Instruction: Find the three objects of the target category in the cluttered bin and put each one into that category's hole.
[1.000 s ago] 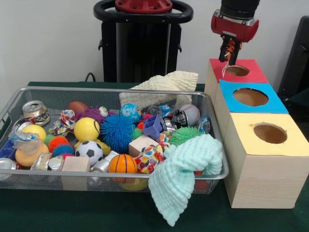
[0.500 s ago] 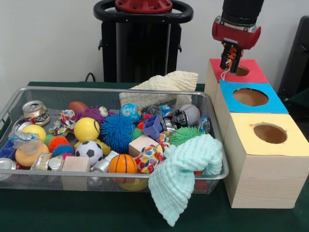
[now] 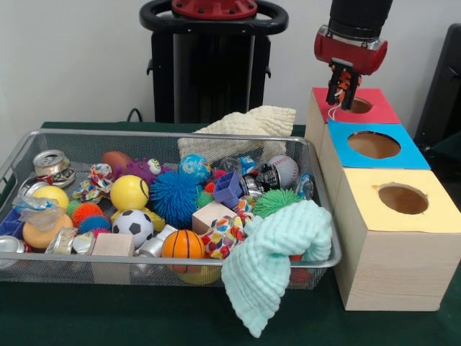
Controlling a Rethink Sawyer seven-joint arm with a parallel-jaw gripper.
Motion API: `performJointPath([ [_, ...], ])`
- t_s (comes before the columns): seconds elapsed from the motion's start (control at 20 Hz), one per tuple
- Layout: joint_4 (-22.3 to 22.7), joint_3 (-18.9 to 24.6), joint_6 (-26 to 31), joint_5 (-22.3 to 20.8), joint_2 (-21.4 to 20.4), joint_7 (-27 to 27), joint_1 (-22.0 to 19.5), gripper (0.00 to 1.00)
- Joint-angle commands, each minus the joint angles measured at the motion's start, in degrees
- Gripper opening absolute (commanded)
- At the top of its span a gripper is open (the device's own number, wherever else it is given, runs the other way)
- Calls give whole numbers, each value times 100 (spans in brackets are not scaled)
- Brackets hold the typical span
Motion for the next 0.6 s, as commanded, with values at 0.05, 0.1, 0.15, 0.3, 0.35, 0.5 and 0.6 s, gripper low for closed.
performJointPath([
  [0.05,-179,312,-113,-79,199,714,-82,0],
  [0.1,-134,330,-196,-75,228,729,-87,0],
  [0.15,-112,353,-276,-64,275,752,-90,0],
  [0.3,-62,401,-499,-46,403,812,-89,0],
  [0.35,-47,409,-546,-38,428,835,-73,0],
  [0.5,-1,436,-683,-5,494,907,-24,0],
  [0.6,0,454,-724,25,512,932,-6,0],
])
